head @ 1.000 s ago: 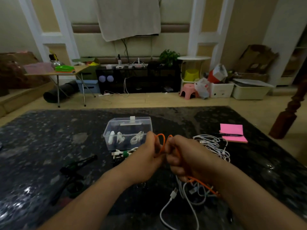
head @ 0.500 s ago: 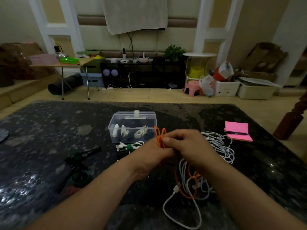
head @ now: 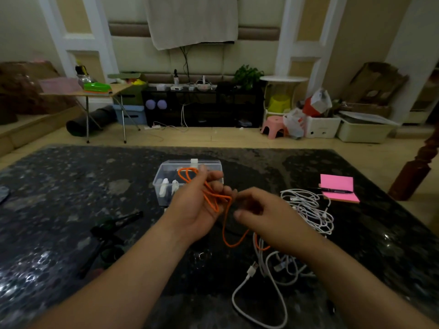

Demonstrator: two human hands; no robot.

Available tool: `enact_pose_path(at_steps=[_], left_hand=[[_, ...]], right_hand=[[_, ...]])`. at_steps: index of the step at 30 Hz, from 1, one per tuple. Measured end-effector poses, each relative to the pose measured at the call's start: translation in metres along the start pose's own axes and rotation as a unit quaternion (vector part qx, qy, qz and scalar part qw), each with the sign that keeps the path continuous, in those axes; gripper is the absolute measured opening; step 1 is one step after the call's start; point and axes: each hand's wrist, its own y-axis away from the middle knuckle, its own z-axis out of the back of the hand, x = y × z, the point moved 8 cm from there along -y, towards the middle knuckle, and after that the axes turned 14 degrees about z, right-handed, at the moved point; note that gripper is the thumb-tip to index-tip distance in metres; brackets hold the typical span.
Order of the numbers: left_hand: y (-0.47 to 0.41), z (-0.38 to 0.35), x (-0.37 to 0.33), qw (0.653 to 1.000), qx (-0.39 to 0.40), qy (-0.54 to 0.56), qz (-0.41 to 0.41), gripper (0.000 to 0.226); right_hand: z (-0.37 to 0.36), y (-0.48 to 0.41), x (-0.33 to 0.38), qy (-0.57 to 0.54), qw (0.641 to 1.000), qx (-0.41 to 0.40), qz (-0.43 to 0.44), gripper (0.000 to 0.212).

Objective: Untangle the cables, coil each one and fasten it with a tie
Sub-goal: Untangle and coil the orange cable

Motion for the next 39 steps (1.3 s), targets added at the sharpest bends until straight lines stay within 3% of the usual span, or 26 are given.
enact_pose_path(at_steps=[2, 4, 7, 9, 11, 14, 16, 18, 21, 25, 27, 28, 29, 31, 33, 36, 39], left_hand=[[0.002, -0.005, 0.002, 0.999, 0.017, 0.046, 0.018, 0.040], [0.003, -0.009, 0.005, 0.997, 0.040, 0.054, 0.044, 0.035], [0.005, -0.012, 0.011, 0.994, 0.068, 0.026, 0.083, 0.032], [0.006, -0.012, 0.013, 0.991, 0.081, -0.013, 0.102, 0.032], [0.008, -0.010, 0.010, 0.988, 0.076, -0.089, 0.102, 0.031], [0.009, 0.000, -0.004, 0.966, -0.002, -0.257, 0.041, 0.023], [0.008, 0.008, -0.009, 0.922, -0.053, -0.384, 0.004, 0.018], [0.009, 0.011, -0.010, 0.860, -0.076, -0.503, -0.033, 0.023], [0.009, 0.014, -0.018, 0.714, -0.141, -0.678, -0.104, 0.027], [0.000, 0.033, -0.006, 0.614, -0.175, -0.769, -0.029, 0.047], [-0.005, 0.038, 0.002, 0.577, -0.177, -0.797, -0.007, 0.036], [-0.008, 0.040, 0.005, 0.595, -0.170, -0.785, 0.002, 0.032], [-0.009, 0.039, 0.007, 0.649, -0.159, -0.744, 0.005, 0.031], [-0.008, 0.037, 0.013, 0.799, -0.124, -0.589, 0.015, 0.030], [-0.007, 0.030, 0.013, 0.906, -0.094, -0.413, -0.002, 0.024], [-0.004, 0.022, 0.003, 0.958, -0.098, -0.263, -0.062, 0.021], [-0.001, 0.021, 0.006, 0.983, -0.086, -0.156, -0.041, 0.022]], right_hand=[[-0.016, 0.000, 0.002, 0.051, 0.997, 0.063, 0.006, 0.033], [-0.035, 0.003, 0.004, 0.040, 0.990, 0.137, -0.002, 0.024], [-0.058, 0.008, 0.007, -0.024, 0.975, 0.222, -0.007, 0.018], [-0.065, 0.009, 0.007, 0.002, 0.967, 0.254, 0.005, 0.015], [-0.061, 0.010, 0.008, 0.093, 0.956, 0.276, 0.034, 0.026], [-0.037, 0.008, 0.000, 0.284, 0.917, 0.273, 0.058, 0.046], [-0.023, 0.009, -0.012, 0.344, 0.894, 0.286, 0.032, 0.036], [-0.016, 0.010, -0.024, 0.340, 0.899, 0.278, 0.003, 0.030], [-0.008, 0.004, -0.039, 0.269, 0.940, 0.206, -0.033, 0.023], [0.019, -0.006, -0.025, 0.223, 0.974, 0.038, 0.013, 0.022], [0.025, -0.007, -0.010, 0.202, 0.978, -0.005, 0.055, 0.018], [0.024, -0.007, -0.005, 0.189, 0.979, -0.005, 0.073, 0.017], [0.022, -0.007, -0.001, 0.181, 0.979, 0.002, 0.089, 0.016], [0.015, -0.006, -0.001, 0.189, 0.977, 0.027, 0.093, 0.016], [0.012, -0.004, -0.005, 0.203, 0.975, 0.037, 0.080, 0.014], [0.003, 0.000, -0.004, 0.208, 0.974, 0.056, 0.068, 0.020], [-0.015, 0.001, 0.003, 0.175, 0.979, 0.076, 0.077, 0.043]])
